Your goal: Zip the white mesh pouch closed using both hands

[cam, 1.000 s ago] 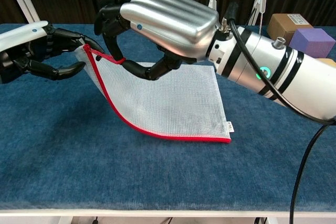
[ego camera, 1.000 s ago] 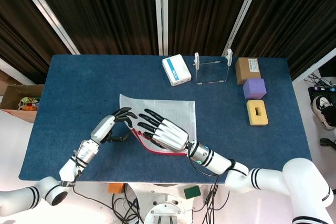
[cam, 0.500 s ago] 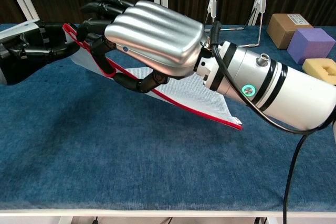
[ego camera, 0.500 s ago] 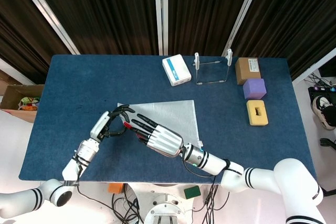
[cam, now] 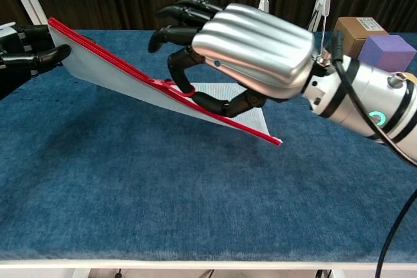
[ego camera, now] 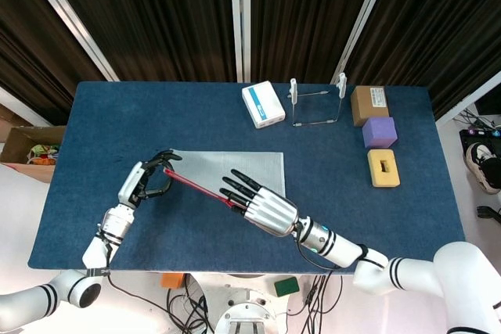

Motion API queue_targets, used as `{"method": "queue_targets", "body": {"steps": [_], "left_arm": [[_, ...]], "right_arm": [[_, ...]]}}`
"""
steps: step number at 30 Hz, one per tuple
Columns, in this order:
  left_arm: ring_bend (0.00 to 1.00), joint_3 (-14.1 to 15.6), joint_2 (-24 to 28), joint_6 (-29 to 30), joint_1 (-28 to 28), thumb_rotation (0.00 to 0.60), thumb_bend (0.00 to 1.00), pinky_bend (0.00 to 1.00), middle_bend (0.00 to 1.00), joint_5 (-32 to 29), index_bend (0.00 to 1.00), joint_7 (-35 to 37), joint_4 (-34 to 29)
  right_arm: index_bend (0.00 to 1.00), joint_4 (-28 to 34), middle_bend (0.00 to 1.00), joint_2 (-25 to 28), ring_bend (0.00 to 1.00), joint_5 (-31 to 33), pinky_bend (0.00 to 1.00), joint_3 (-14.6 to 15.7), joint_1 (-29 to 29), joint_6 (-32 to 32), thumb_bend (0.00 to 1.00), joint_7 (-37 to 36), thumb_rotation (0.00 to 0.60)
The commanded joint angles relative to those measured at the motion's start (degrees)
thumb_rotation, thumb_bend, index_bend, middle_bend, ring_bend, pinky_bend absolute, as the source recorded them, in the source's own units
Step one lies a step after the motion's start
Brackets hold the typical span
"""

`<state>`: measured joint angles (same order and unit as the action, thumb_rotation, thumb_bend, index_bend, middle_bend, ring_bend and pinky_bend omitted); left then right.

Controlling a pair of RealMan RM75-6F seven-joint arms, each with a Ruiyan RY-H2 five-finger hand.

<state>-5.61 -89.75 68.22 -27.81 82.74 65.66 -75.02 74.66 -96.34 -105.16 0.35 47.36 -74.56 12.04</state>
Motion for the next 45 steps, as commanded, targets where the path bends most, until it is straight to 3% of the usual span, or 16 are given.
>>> {"method": "queue_targets", "body": {"steps": [1,11,21,23,26,30,33,37,42,45], "left_arm": [[0.12,0.1,0.1,0.2,0.7,0.6,0.49,0.13,0.29,-0.2,0.64,-0.5,0.7],[0.12,0.5,-0.4,1.0,2.5,0.6,0.49,0.13,0.29,-0.4,0.64,-3.2,2.1],[0.12,0.5,-1.6,1.2,3.5,0.6,0.49,0.13,0.29,-0.2,0.64,-5.6,2.5],[0.12,0.7,-2.1,1.7,3.6,0.6,0.49,0.13,0.29,0.4,0.64,-7.8,3.2],[0.1,1.5,-3.2,3.4,3.8,0.6,0.49,0.13,0.28,1.9,0.55,-14.6,4.9],[0.05,3.3,-3.0,4.2,4.4,0.6,0.44,0.13,0.18,3.4,0.26,-23.3,5.1],[0.03,4.4,-1.6,4.7,5.2,0.6,0.39,0.13,0.13,3.8,0.14,-31.3,4.0],[0.01,5.4,3.4,4.5,6.4,0.6,0.31,0.12,0.08,2.7,0.07,-44.6,-0.7],[0.01,5.0,11.3,6.7,9.0,0.6,0.25,0.12,0.08,-0.6,0.07,-56.8,-8.4],[0.02,4.2,15.9,10.7,11.5,0.6,0.25,0.12,0.09,-2.2,0.1,-63.2,-11.0]], "right_arm": [[0.71,2.7,0.21,3.7,0.01,-0.1,0.0,2.8,-3.3,-1.7,0.48,0.7,0.6],[0.71,5.1,0.21,11.5,0.01,0.2,0.0,8.9,-12.3,-6.2,0.48,1.1,0.6],[0.71,3.6,0.21,13.5,0.0,-0.6,0.0,9.9,-16.7,-8.4,0.48,-1.3,0.6],[0.68,3.7,0.2,13.5,0.0,-0.5,0.0,9.5,-16.8,-7.9,0.46,-1.8,0.6],[0.49,4.9,0.17,13.7,0.0,0.1,0.0,8.9,-16.7,-6.0,0.35,-1.8,0.6],[0.23,7.5,0.1,14.3,0.0,2.5,0.0,7.8,-16.4,-2.2,0.2,-0.3,0.6],[0.06,9.6,0.04,15.5,0.0,4.9,0.0,6.6,-16.3,0.0,0.14,0.7,0.6],[0.0,12.3,0.01,19.0,0.0,8.3,0.0,4.2,-17.2,-0.2,0.12,0.7,0.6],[0.0,14.5,0.05,24.2,0.0,12.1,0.0,1.5,-20.4,-4.5,0.15,1.2,0.6],[0.01,17.1,0.09,28.7,0.0,15.3,0.07,1.0,-23.7,-7.0,0.18,1.0,0.6]]}}
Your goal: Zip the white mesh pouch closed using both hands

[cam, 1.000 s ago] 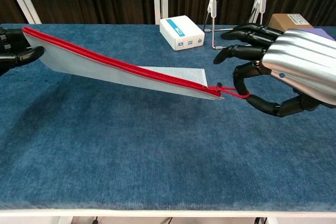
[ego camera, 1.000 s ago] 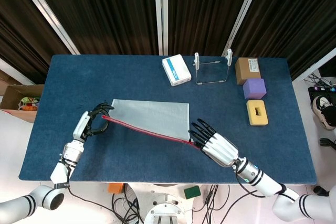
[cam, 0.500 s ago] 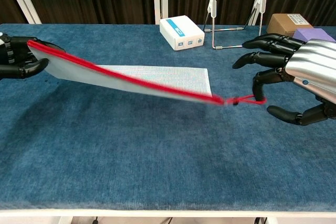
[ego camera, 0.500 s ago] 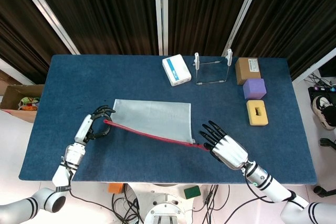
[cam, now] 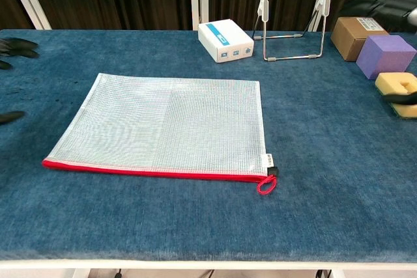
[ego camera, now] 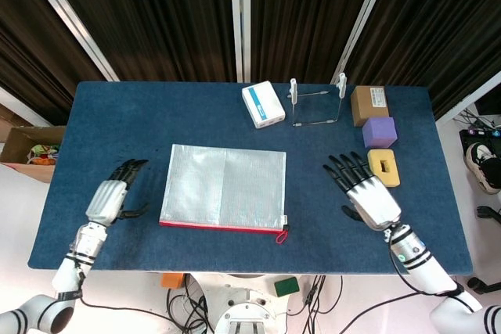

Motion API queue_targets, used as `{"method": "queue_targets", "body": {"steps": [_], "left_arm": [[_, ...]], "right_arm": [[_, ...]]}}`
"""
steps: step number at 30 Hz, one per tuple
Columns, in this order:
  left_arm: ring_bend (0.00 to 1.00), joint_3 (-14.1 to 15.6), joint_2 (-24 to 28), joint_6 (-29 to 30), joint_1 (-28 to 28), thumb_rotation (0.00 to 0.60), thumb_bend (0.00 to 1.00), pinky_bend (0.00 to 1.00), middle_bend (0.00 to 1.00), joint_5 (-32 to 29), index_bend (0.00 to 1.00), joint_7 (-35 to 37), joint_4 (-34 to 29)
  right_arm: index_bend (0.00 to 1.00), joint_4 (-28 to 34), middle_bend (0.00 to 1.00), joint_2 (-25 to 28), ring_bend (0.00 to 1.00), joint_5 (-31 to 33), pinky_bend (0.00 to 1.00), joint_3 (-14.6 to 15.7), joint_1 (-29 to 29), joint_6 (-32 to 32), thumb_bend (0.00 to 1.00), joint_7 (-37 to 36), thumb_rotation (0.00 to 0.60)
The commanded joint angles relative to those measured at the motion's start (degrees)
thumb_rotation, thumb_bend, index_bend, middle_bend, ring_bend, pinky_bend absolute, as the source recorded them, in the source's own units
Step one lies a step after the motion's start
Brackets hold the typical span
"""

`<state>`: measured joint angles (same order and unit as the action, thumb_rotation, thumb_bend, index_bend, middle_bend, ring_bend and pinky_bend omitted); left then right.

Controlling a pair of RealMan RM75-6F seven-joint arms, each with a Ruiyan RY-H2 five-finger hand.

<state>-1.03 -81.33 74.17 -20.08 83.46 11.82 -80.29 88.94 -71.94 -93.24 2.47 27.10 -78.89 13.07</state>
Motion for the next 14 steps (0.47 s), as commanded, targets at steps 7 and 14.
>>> {"method": "queue_targets", "body": {"steps": [7,14], "left_arm": [[0.04,-0.1,13.0,10.5,9.5,0.6,0.25,0.12,0.12,-5.6,0.16,-13.3,-7.0],[0.04,2.0,15.7,16.5,15.4,0.6,0.25,0.12,0.12,-2.6,0.16,-8.9,-10.4]], "right_arm": [[0.04,6.5,0.1,12.1,0.0,8.4,0.1,-0.1,-12.2,-9.3,0.19,-6.4,0.6],[0.04,4.7,0.1,12.0,0.0,9.5,0.08,1.4,-21.7,-17.1,0.19,-13.5,0.6]]}}
